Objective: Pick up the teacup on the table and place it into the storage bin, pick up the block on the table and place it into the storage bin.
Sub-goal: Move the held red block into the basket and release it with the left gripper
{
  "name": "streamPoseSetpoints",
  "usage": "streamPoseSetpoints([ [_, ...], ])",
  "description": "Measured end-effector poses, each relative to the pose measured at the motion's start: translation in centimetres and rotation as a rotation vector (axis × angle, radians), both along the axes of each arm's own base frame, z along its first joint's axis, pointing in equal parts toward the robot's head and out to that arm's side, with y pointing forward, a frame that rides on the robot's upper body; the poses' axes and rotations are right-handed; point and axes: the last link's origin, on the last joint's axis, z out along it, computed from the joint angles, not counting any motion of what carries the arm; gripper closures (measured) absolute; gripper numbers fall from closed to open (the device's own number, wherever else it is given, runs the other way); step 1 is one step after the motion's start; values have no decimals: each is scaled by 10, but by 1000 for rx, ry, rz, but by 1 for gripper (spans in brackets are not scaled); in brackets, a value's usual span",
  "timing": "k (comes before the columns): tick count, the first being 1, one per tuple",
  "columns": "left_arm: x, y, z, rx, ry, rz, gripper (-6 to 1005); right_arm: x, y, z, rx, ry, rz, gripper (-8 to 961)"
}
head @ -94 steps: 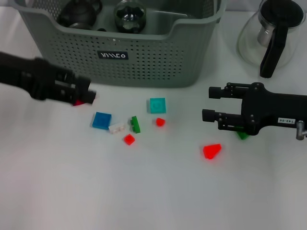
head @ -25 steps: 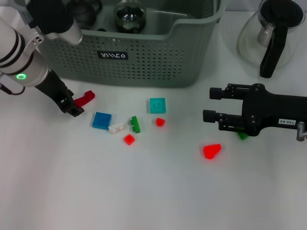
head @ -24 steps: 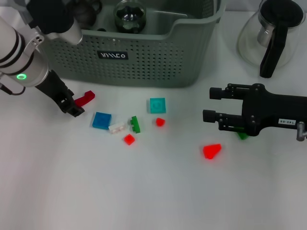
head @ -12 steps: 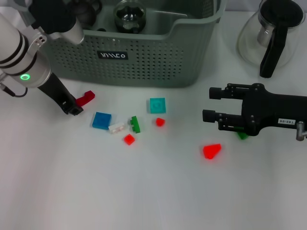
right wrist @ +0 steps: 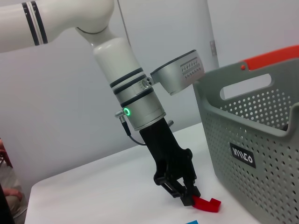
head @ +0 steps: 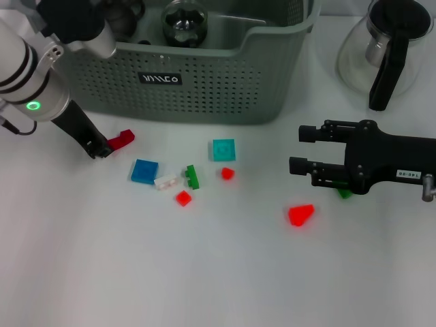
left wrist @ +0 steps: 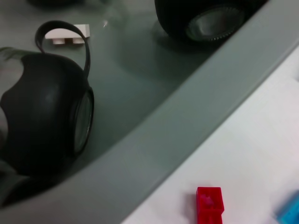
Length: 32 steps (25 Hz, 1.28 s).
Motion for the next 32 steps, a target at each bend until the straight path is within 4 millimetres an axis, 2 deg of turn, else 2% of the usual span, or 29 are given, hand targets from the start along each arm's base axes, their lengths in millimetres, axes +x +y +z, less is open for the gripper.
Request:
streamPoseSetpoints([
  [4, 5, -3, 7, -19, -26, 4, 811, 0, 0, 0, 0, 2, 1, 279],
  [8, 15, -15, 24, -93, -143, -1, 798, -1, 1, 0, 1, 3, 3, 279],
  [11, 23, -28, 38, -186, -283, -22, 788, -2, 1, 0, 2, 2, 4, 278],
  [15, 33, -44, 55, -289, -565, -66, 775, -2, 2, 0, 2, 2, 6, 278],
  [19, 44, -47, 69, -308, -851, -142, 761, -4, 3, -1, 2, 0, 11, 278],
  [21, 54, -42, 77, -252, -1014, -191, 755, -4, 3, -1, -1, -1, 13, 278],
  [24, 65, -35, 89, -149, -1160, -226, 745, -5, 3, -1, -3, 1, 16, 278],
  [27, 76, -17, 104, 11, -1284, -179, 735, -5, 3, -1, -3, 3, 17, 278],
  [30, 81, 9, 114, 160, -1310, -58, 725, -5, 3, -1, -4, 2, 18, 278],
  [32, 79, 29, 118, 263, -1267, 38, 719, -6, 3, -1, -3, 3, 18, 278],
])
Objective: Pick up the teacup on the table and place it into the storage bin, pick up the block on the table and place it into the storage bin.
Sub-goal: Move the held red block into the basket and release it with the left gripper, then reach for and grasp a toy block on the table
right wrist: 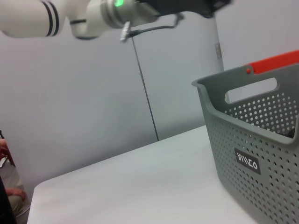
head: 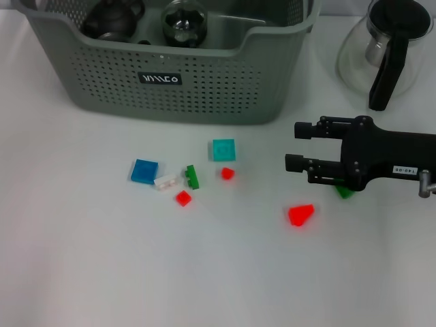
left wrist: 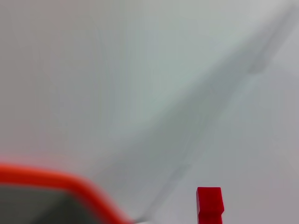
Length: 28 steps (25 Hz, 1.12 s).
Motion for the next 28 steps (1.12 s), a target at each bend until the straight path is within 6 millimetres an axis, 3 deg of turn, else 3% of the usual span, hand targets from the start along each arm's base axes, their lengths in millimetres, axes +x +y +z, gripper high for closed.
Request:
streamPoseSetpoints([
  [7, -4, 49, -11, 30, 477, 265, 696, 0, 0, 0, 2, 3, 0, 278],
  [12, 6, 62, -33, 35, 764, 273, 679, -2, 1, 0, -1, 1, 6, 279],
  [18, 12, 64, -62, 49, 946, 244, 660, -2, 2, 0, 2, 2, 4, 279],
  [24, 23, 59, -56, 94, 832, 231, 577, -1, 2, 0, 4, 1, 2, 279],
  [28, 24, 35, -33, 151, 501, 146, 502, -1, 1, 0, 2, 3, -3, 279],
])
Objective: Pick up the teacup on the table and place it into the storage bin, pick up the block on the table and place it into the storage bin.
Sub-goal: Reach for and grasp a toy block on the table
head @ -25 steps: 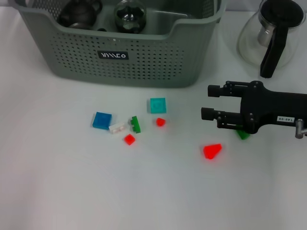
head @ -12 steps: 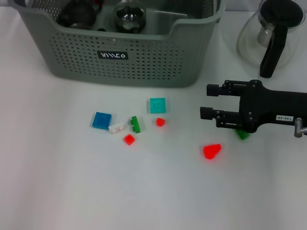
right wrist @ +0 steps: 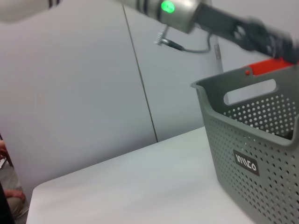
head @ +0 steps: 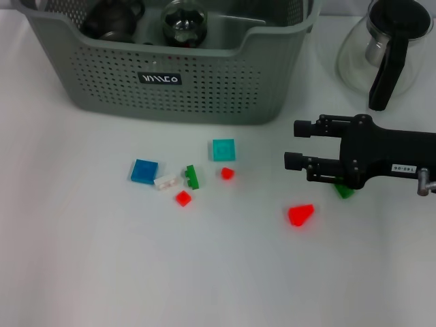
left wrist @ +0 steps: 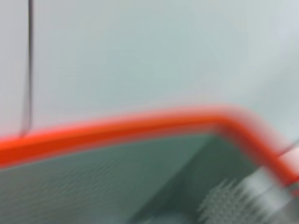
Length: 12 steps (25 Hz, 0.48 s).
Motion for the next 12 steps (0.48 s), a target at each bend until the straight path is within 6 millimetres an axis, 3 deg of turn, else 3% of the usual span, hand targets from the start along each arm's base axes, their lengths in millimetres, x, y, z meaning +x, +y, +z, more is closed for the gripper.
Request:
streamPoseSetpoints([
  [4, -3, -40, 22, -32, -443, -254, 412, 0, 0, -1, -2, 2, -3, 279],
  [7, -7, -64, 39, -82, -657, -408, 313, 0, -1, -1, -3, 3, -2, 279],
  [9, -10, -78, 46, -118, -715, -504, 247, 0, -1, -1, -4, 3, -2, 279],
  [12, -18, -93, 43, -177, -642, -548, 248, 0, 0, -1, -4, 3, 0, 279],
])
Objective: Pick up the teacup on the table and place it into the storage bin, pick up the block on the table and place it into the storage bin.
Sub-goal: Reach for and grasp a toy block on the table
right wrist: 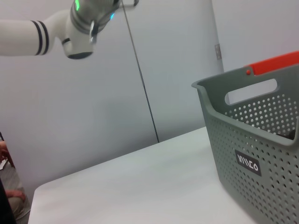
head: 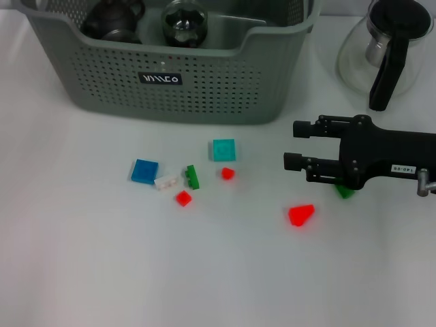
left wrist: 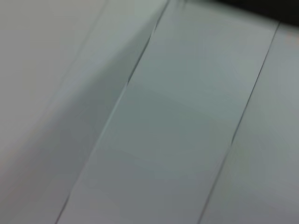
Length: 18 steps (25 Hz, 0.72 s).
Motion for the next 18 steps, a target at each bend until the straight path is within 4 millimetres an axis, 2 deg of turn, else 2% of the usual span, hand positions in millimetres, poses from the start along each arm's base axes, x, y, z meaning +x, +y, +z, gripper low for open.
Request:
streamPoseSetpoints([
  [9, -52, -26, -53, -153, 567, 27, 250, 0, -1, 0, -2, 2, 1, 278],
  [14, -63, -35, -82, -221, 834, -12, 251, 0, -1, 0, -3, 1, 1, 278],
  [18, -65, -30, -97, -188, 995, -14, 252, 0, -1, 0, -3, 1, 0, 278],
])
